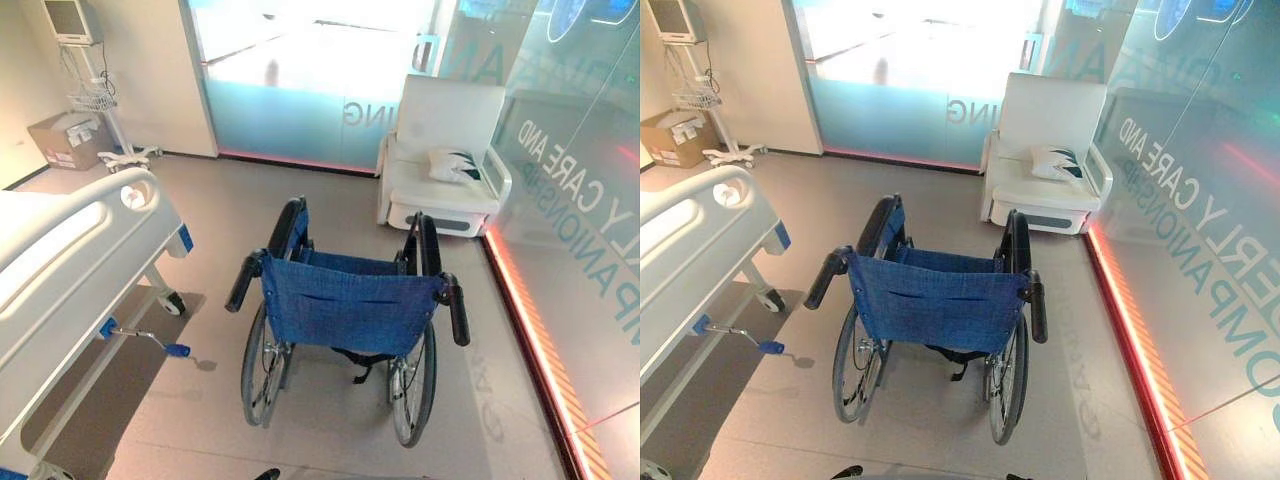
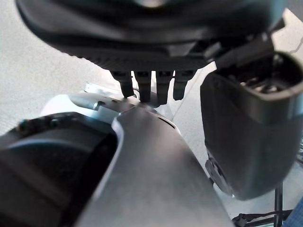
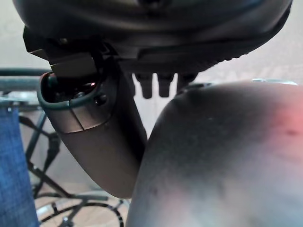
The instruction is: Push the wheelchair next to the bed
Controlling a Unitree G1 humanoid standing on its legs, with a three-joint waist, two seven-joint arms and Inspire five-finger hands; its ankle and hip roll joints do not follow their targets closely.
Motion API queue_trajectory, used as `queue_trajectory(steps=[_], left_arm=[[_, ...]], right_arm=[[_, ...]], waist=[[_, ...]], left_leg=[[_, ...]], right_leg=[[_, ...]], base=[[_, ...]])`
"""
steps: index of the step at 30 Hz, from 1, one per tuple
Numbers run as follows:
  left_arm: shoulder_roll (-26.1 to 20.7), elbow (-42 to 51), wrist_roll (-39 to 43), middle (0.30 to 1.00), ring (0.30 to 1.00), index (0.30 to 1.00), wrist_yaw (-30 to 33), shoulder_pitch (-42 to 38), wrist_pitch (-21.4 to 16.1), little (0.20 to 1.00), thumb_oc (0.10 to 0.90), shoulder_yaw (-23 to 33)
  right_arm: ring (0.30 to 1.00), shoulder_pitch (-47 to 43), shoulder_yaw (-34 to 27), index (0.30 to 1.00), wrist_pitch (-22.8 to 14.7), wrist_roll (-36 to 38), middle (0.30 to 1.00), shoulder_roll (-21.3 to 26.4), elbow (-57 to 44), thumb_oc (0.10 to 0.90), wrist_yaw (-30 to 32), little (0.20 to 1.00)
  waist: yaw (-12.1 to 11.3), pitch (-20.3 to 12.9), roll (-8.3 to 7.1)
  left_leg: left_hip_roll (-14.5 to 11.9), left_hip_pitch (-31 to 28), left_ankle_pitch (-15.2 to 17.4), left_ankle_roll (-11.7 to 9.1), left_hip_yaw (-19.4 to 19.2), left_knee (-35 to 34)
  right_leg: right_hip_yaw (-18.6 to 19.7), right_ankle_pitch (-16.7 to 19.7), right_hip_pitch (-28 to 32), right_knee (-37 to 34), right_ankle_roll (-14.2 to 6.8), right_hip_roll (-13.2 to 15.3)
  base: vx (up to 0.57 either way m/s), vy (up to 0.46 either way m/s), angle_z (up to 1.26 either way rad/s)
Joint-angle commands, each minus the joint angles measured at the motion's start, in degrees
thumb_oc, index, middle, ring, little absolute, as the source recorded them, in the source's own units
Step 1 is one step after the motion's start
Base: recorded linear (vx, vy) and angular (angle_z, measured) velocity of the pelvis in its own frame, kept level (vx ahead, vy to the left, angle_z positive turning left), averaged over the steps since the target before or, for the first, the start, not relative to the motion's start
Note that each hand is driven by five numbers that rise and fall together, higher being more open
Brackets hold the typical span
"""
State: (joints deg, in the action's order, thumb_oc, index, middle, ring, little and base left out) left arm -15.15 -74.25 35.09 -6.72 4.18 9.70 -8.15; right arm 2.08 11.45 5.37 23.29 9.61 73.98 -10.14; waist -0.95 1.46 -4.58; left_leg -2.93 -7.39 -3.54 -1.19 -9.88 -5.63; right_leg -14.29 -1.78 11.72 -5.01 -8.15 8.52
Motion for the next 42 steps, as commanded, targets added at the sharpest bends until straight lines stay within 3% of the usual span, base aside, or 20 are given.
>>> queue_trajectory(steps=[1, 24, 27, 33, 42], left_arm=[[5.4, -3.2, 1.3, 0.9, 0.9, 0.9, -2.5, -5.0, 0.9, 0.9, 0.8, -0.4], [4.7, -2.7, 1.3, 0.9, 0.9, 0.9, -1.2, -5.1, 0.9, 0.9, 0.8, -0.4], [4.5, -2.3, 3.0, 0.9, 0.9, 0.9, -0.3, -5.1, -1.4, 0.9, 0.8, 0.1], [-0.6, 4.2, 7.2, 0.9, 0.9, 0.9, 0.7, -5.1, -6.0, 0.9, 0.8, 3.8], [-9.0, 20.9, 12.0, 0.9, 0.9, 0.9, 0.5, -2.6, -4.2, 0.9, 0.8, 13.3]], right_arm=[[0.9, -1.1, 0.2, 0.9, 2.4, 0.5, 0.9, 0.6, 3.7, 0.8, -2.0, 0.9], [0.9, -1.5, -0.1, 0.9, 1.4, 0.6, 0.9, 1.3, 4.0, 0.8, -1.1, 0.9], [0.9, -1.6, -1.3, 0.9, 0.6, 4.1, 0.9, 1.6, 3.6, 0.8, 1.2, 0.9], [0.9, -2.4, -5.8, 0.9, -1.7, 8.6, 0.9, 7.6, -3.3, 0.8, 1.0, 0.9], [0.9, 0.5, -14.8, 0.9, -3.4, 10.6, 0.9, 17.0, -18.4, 0.8, 5.5, 0.9]], waist=[[-0.3, 2.5, 4.62], [-0.5, 2.6, 4.87], [-0.4, 2.6, 4.98], [-0.7, 2.6, 4.72], [-0.9, 2.5, 4.14]], left_leg=[[-1.4, -1.8, 5.1, -1.2, 0.1, 0.6], [-1.2, -1.2, 4.8, -1.2, 0.5, 0.6], [-1.2, -1.3, 4.7, -1.3, 0.6, 0.6], [-1.4, -1.1, 4.5, -1.2, 0.6, 0.6], [-1.5, -0.5, 4.4, -1.2, 0.6, 0.6]], right_leg=[[-1.9, 1.9, -3.1, 2.4, 1.6, -0.7], [-1.8, 1.9, -3.5, 2.4, 1.7, -0.8], [-1.8, 2.0, -3.5, 2.5, 1.7, -0.8], [-1.3, 2.4, -3.7, 2.2, 1.3, -1.0], [-1.5, 2.8, -4.1, 1.8, 1.1, -1.0]], base=[[0.0, 0.0, 0.0], [0.0, 0.0, 0.0], [0.0, 0.0, 0.0], [0.0, -0.006, 0.0], [0.0, 0.0, 0.0]])
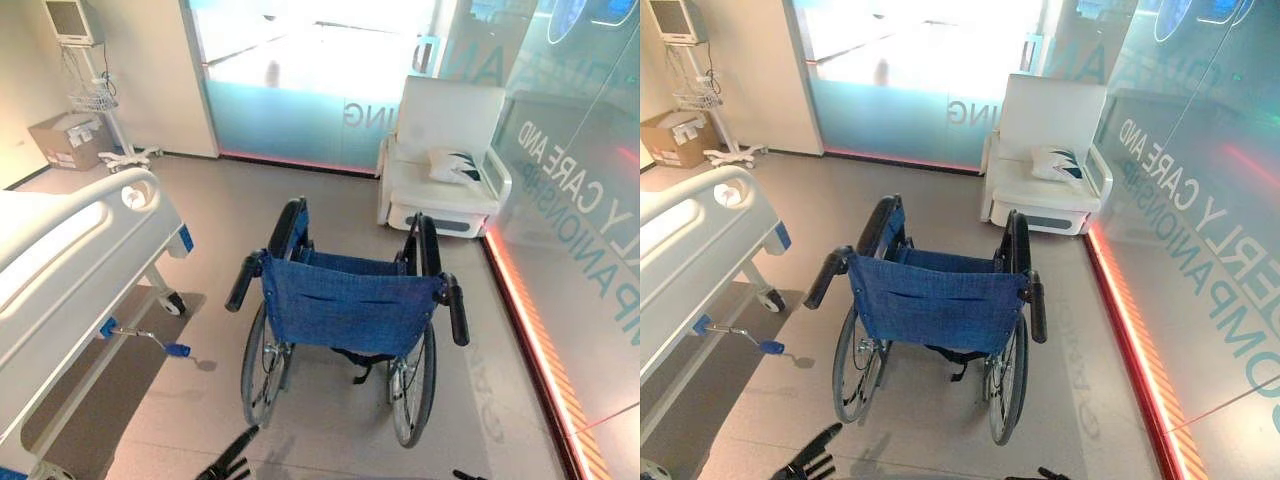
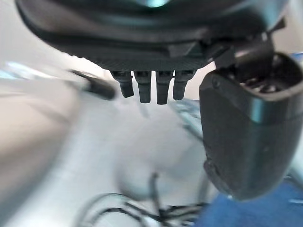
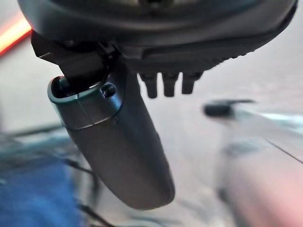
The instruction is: Push the wheelchair next to the bed
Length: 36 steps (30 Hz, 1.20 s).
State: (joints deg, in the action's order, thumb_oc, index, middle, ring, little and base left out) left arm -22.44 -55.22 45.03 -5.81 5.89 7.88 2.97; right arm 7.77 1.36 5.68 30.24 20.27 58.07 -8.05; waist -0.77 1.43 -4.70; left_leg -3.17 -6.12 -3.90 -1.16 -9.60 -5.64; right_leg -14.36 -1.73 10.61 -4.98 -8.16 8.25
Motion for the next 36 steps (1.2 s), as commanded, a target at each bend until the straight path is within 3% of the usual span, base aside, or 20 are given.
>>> queue_trajectory(steps=[1, 6, 11, 15, 20, 25, 27, 31, 36], left_arm=[[-3.1, 5.5, 2.3, 0.9, 0.9, 0.9, 0.5, -3.8, -2.0, 0.9, 0.8, 4.1], [-6.1, 19.2, 5.1, 0.9, 0.9, 0.9, -0.7, -2.1, -1.2, 0.9, 0.8, 11.4], [-6.7, 31.2, 6.3, 0.9, 0.9, 0.9, 0.2, -1.4, 0.4, 0.9, 0.8, 14.5], [-8.3, 42.9, 8.4, 0.9, 0.9, 0.9, -1.0, -0.9, 5.7, 0.9, 0.8, 16.3], [-10.8, 50.8, 13.3, 0.9, 0.9, 0.9, -0.8, -2.4, 9.0, 0.9, 0.8, 17.0], [-13.9, 56.0, 13.9, 0.9, 0.9, 0.9, -0.6, -3.0, 5.5, 0.9, 0.8, 18.1], [-14.8, 58.0, 14.8, 0.9, 0.9, 0.9, -2.5, -4.3, 4.1, 0.9, 0.8, 18.3], [-16.0, 61.9, 15.8, 0.9, 0.9, 0.9, -2.1, -5.3, 4.9, 0.9, 0.8, 17.7], [-17.2, 63.2, 16.8, 0.9, 0.9, 0.9, -4.6, -5.5, 6.7, 0.9, 0.8, 17.3]], right_arm=[[0.9, -4.4, -6.8, 0.9, -2.9, 4.0, 0.9, 7.7, -6.2, 0.8, 4.5, 0.9], [0.9, -1.4, -13.7, 0.9, -1.7, 3.5, 0.9, 10.5, -22.0, 0.8, 13.1, 0.9], [0.9, -1.2, -19.8, 0.9, -2.7, 2.8, 0.9, 10.8, -32.3, 0.8, 21.5, 0.9], [0.9, -2.2, -23.8, 0.9, -2.5, 2.2, 0.9, 11.2, -43.6, 0.8, 25.2, 0.9], [0.9, -4.4, -24.3, 0.9, -1.1, 3.1, 0.9, 12.8, -53.2, 0.8, 25.2, 0.9], [0.9, -5.7, -23.9, 0.9, -1.3, 11.1, 0.9, 13.5, -62.1, 0.8, 24.5, 0.9], [0.9, -7.3, -24.1, 0.9, -3.5, 12.6, 0.9, 13.3, -64.8, 0.8, 24.2, 0.9], [0.9, -8.5, -24.4, 0.9, -4.5, 17.1, 0.9, 14.4, -69.5, 0.8, 23.2, 0.9], [0.9, -8.5, -23.1, 0.9, -2.1, 24.5, 0.9, 14.0, -73.5, 0.8, 16.8, 0.9]], waist=[[-1.1, 2.6, 4.15], [-0.6, 2.8, 3.96], [-0.3, 2.9, 4.26], [-0.3, 3.0, 4.84], [-0.1, 3.0, 5.38], [0.2, 2.9, 5.58], [0.3, 2.7, 5.5], [0.3, 2.5, 5.61], [0.3, 2.1, 5.61]], left_leg=[[-1.3, -1.7, 4.8, -1.2, 0.4, 0.6], [-1.3, -1.6, 5.0, -1.3, 0.2, 0.6], [-1.4, -1.6, 5.1, -1.3, 0.3, 0.6], [-1.5, -1.3, 5.0, -1.5, 0.3, 0.6], [-1.6, -1.1, 4.8, -1.6, 0.2, 0.6], [-1.8, -1.0, 4.6, -1.7, -0.3, 0.6], [-1.8, -0.9, 4.6, -1.8, -0.5, 0.6], [-1.8, -0.8, 4.7, -2.0, -0.6, 0.6], [-1.7, -0.7, 4.7, -2.1, -0.9, 0.6]], right_leg=[[-1.5, 2.8, -3.0, 1.8, 1.0, -0.6], [-1.5, 2.7, -3.1, 1.9, 0.9, -0.5], [-1.3, 2.4, -3.1, 1.9, 0.9, -0.5], [-1.2, 2.0, -3.3, 2.0, 1.0, -0.4], [-1.1, 1.7, -3.6, 2.4, 0.9, -0.1], [-1.1, 1.4, -3.7, 2.5, 0.9, -0.1], [-1.2, 1.2, -3.8, 2.7, 0.9, -0.1], [-1.3, 1.1, -3.8, 2.6, 0.9, -0.1], [-1.4, 0.9, -3.9, 2.7, 0.8, 0.0]], base=[[0.0, 0.0, 0.0], [0.0, 0.0, 0.01], [0.0, 0.008, 0.01], [0.0, 0.0, 0.0], [0.0, 0.014, -0.02], [0.0, 0.0, 0.0], [0.0, 0.0, 0.0], [0.0, 0.0, 0.0], [0.0, 0.0, 0.0]])
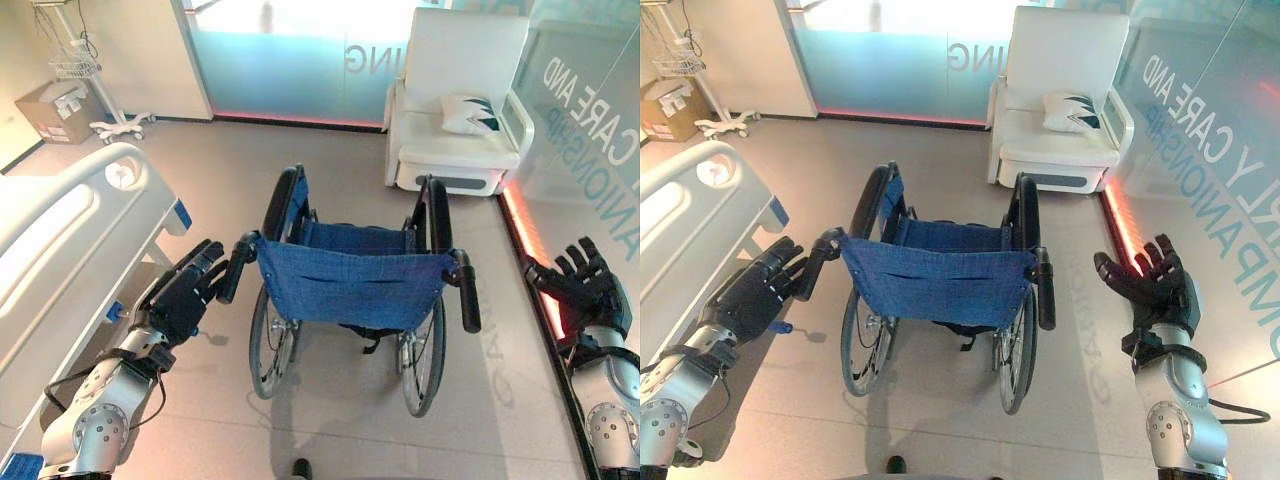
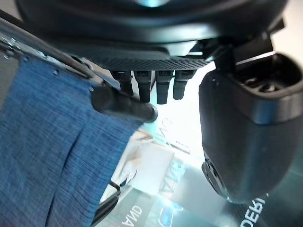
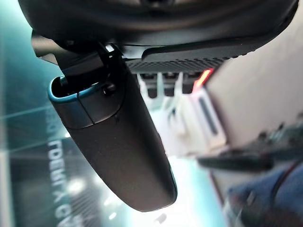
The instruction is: Push the wheelchair next to the bed
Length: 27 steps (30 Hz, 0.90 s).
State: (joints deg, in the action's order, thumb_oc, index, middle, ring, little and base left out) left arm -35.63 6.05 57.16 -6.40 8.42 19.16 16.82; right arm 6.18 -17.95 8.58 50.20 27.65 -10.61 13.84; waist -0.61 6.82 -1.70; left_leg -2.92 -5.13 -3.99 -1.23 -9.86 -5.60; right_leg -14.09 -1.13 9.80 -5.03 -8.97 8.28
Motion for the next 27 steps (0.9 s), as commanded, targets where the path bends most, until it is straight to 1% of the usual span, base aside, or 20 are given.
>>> queue_trajectory(steps=[1, 3, 5, 6, 7, 8, 12, 14, 17, 20, 23, 27], left_arm=[[-4.2, 2.1, 5.6, 0.9, 0.9, 0.9, -4.6, -8.0, -4.2, 0.9, 0.8, 3.4], [-4.3, 2.3, 6.8, 0.9, 0.9, 0.9, -5.1, -8.1, -3.7, 0.9, 0.8, 3.3], [-4.7, 2.8, 9.1, 0.9, 0.9, 0.9, -6.3, -8.3, -2.5, 0.9, 0.8, 3.1], [-4.8, 3.2, 10.8, 0.9, 0.9, 0.9, -7.5, -8.4, -1.1, 0.9, 0.8, 2.6], [-4.8, 3.3, 11.0, 0.9, 0.9, 0.9, -7.7, -8.3, -1.0, 0.9, 0.8, 2.5], [-5.1, 4.2, 11.9, 0.9, 0.9, 0.9, -8.7, -8.3, 0.5, 0.9, 0.8, 1.9], [-6.7, 5.4, 12.8, 0.9, 0.9, 0.9, -7.9, -8.2, 3.3, 0.9, 0.8, 0.8], [-8.1, 5.1, 10.5, 0.9, 0.9, 0.9, -8.7, -8.2, 4.7, 0.9, 0.8, 0.0], [-10.8, 5.1, 5.4, 0.9, 0.9, 0.9, -10.2, -7.4, 5.3, 0.9, 0.8, -0.8], [-13.3, 6.0, 6.1, 0.9, 0.9, 0.9, -11.0, -6.9, 5.5, 0.9, 0.8, -0.7], [-15.1, 6.9, 6.1, 0.9, 0.9, 0.9, -11.8, -6.0, 6.3, 0.9, 0.8, -0.2], [-17.4, 8.3, 6.1, 0.9, 0.9, 0.9, -12.6, -5.1, 6.8, 0.9, 0.8, -0.2]], right_arm=[[0.9, -6.7, -3.6, 0.9, -4.4, 5.0, 0.9, 6.6, -5.1, 0.8, -5.7, 0.9], [0.9, -6.5, -3.4, 0.9, -4.0, 5.5, 0.9, 6.7, -5.3, 0.8, -6.1, 0.9], [0.9, -6.4, -2.9, 0.9, -3.5, 7.0, 0.9, 7.1, -5.4, 0.8, -7.1, 0.9], [0.9, -6.4, -2.5, 0.9, -3.4, 7.5, 0.9, 7.2, -5.5, 0.8, -7.7, 0.9], [0.9, -6.4, -2.4, 0.9, -3.3, 7.6, 0.9, 7.2, -5.5, 0.8, -7.8, 0.9], [0.9, -6.3, -2.0, 0.9, -2.6, 8.6, 0.9, 7.4, -5.8, 0.8, -8.4, 0.9], [0.9, -6.6, -0.5, 0.9, -2.1, 10.7, 0.9, 8.4, -6.7, 0.8, -8.6, 0.9], [0.9, -7.0, 0.4, 0.9, -2.0, 11.0, 0.9, 9.2, -7.2, 0.8, -8.3, 0.9], [0.9, -6.9, 1.1, 0.9, -1.3, 12.2, 0.9, 11.1, -8.2, 0.8, -7.6, 0.9], [0.9, -6.7, 1.6, 0.9, -0.3, 13.4, 0.9, 13.1, -8.9, 0.8, -6.8, 0.9], [0.9, -5.8, 2.0, 0.9, 0.9, 12.6, 0.9, 14.0, -9.1, 0.8, -6.5, 0.9], [0.9, -5.1, 3.0, 0.9, 2.5, 16.0, 0.9, 16.1, -9.7, 0.8, -7.9, 0.9]], waist=[[0.1, -3.4, 2.54], [0.2, -3.6, 2.47], [0.2, -3.7, 2.36], [0.2, -3.8, 2.33], [0.2, -3.8, 2.32], [0.2, -3.8, 2.28], [0.0, -3.7, 2.29], [-0.2, -3.7, 2.32], [-0.3, -3.7, 2.38], [-0.5, -3.7, 2.49], [-0.6, -3.6, 2.55], [-0.7, -3.4, 2.65]], left_leg=[[-1.9, -1.6, 4.8, -2.1, -0.8, 0.6], [-1.9, -1.6, 4.8, -2.1, -0.9, 0.6], [-1.9, -1.6, 4.8, -2.1, -1.1, 0.6], [-1.9, -1.5, 4.8, -2.1, -1.2, 0.6], [-1.9, -1.5, 4.8, -2.1, -1.2, 0.6], [-1.9, -1.5, 4.8, -2.1, -1.4, 0.6], [-1.9, -1.5, 4.7, -2.1, -1.4, 0.6], [-1.8, -1.5, 4.6, -2.1, -1.4, 0.6], [-1.8, -1.5, 4.5, -2.1, -1.5, 0.6], [-1.7, -1.4, 4.3, -2.1, -1.6, 0.6], [-1.7, -1.4, 4.1, -2.1, -1.8, 0.6], [-1.7, -1.4, 3.9, -2.1, -1.8, 0.6]], right_leg=[[-1.7, 0.3, -3.1, 2.6, 1.6, 0.0], [-1.7, 0.4, -3.1, 2.5, 1.6, 0.0], [-1.7, 0.4, -3.1, 2.4, 1.6, -0.1], [-1.8, 0.5, -3.1, 2.4, 1.6, -0.1], [-1.8, 0.5, -3.1, 2.4, 1.6, -0.1], [-1.8, 0.5, -3.2, 2.4, 1.6, -0.1], [-1.9, 0.6, -3.1, 2.3, 1.6, -0.1], [-2.0, 0.7, -3.1, 2.3, 1.5, -0.2], [-2.1, 0.7, -3.1, 2.4, 1.5, -0.2], [-2.4, 0.7, -3.0, 2.4, 1.4, -0.1], [-2.6, 0.8, -3.0, 2.4, 1.3, -0.1], [-2.9, 0.8, -3.0, 2.6, 1.4, -0.1]], base=[[0.0, 0.0, 0.0], [0.0, 0.0, 0.0], [0.01, 0.003, 0.02], [0.01, 0.003, 0.04], [0.0, 0.0, 0.0], [0.0, 0.0, 0.0], [0.0, 0.0, 0.0], [0.0, 0.0, 0.0], [0.0, 0.0, 0.0], [0.0, 0.0, 0.0], [0.0, 0.0, 0.0], [0.0, 0.0, 0.0]])
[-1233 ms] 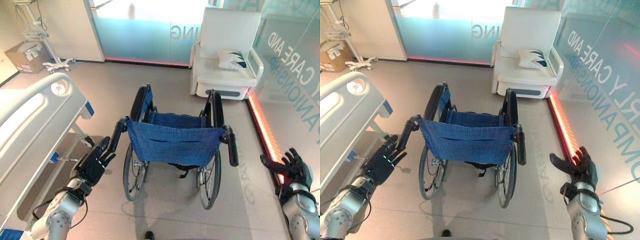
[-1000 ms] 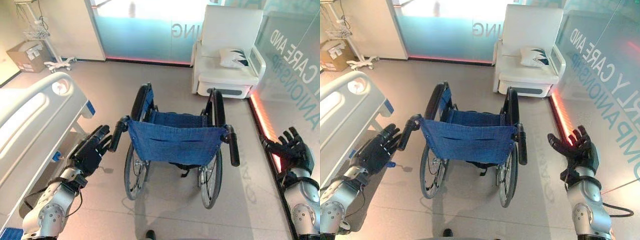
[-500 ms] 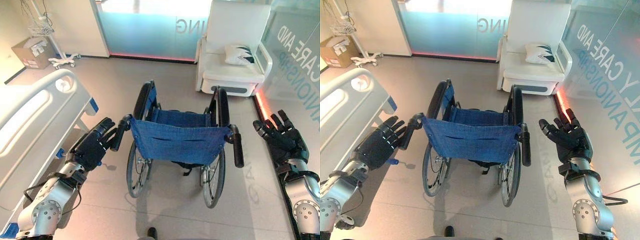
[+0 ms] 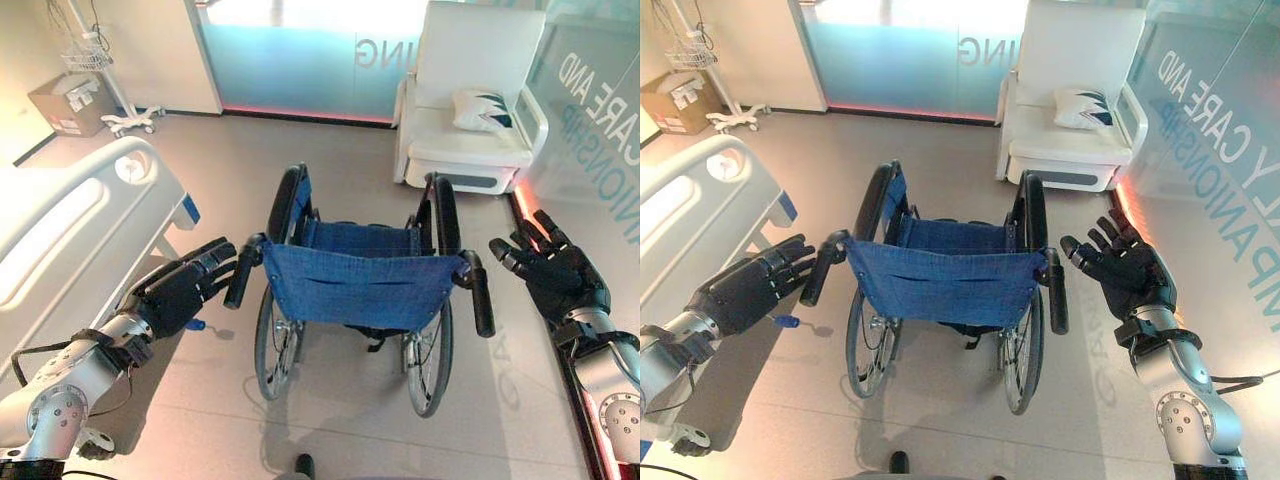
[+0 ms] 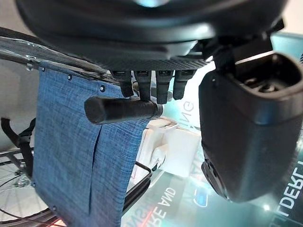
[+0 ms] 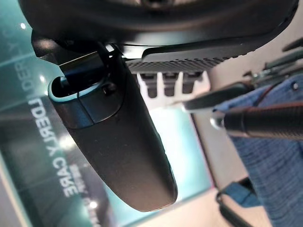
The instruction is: Push the wheelchair next to the bed
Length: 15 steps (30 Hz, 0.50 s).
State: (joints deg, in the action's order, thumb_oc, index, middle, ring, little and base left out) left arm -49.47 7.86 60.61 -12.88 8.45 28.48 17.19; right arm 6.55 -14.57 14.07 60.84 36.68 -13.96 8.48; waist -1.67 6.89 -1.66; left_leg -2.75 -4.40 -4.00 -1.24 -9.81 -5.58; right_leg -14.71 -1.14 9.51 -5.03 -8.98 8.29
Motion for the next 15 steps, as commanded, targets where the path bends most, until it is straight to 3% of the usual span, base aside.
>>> queue_trajectory(steps=[1, 15], left_arm=[[-4.0, 6.6, 2.9, 0.9, 0.9, 0.9, -6.2, -5.2, -2.6, 0.9, 0.8, -0.8], [-8.2, 7.8, 8.6, 0.9, 0.9, 0.9, -4.1, -3.0, -4.4, 0.9, 0.8, -1.9]], right_arm=[[0.9, -5.4, -0.1, 0.9, -2.8, 5.6, 0.9, 7.5, -6.3, 0.8, -2.6, 0.9], [0.9, -2.4, 3.3, 0.9, 3.8, 0.8, 0.9, 16.0, -4.9, 0.8, -7.7, 0.9]], waist=[[0.3, -3.4, 2.61], [0.4, -3.6, 2.31]], left_leg=[[-1.8, -2.1, 3.9, -2.1, -1.8, 0.6], [-1.8, -2.0, 3.6, -2.4, -1.6, 0.6]], right_leg=[[-2.3, 0.8, -2.7, 2.6, 1.4, -0.1], [-2.7, 1.1, -2.5, 1.9, 1.4, -0.4]], base=[[0.0, 0.0, 0.0], [0.0, 0.0, 0.0]])
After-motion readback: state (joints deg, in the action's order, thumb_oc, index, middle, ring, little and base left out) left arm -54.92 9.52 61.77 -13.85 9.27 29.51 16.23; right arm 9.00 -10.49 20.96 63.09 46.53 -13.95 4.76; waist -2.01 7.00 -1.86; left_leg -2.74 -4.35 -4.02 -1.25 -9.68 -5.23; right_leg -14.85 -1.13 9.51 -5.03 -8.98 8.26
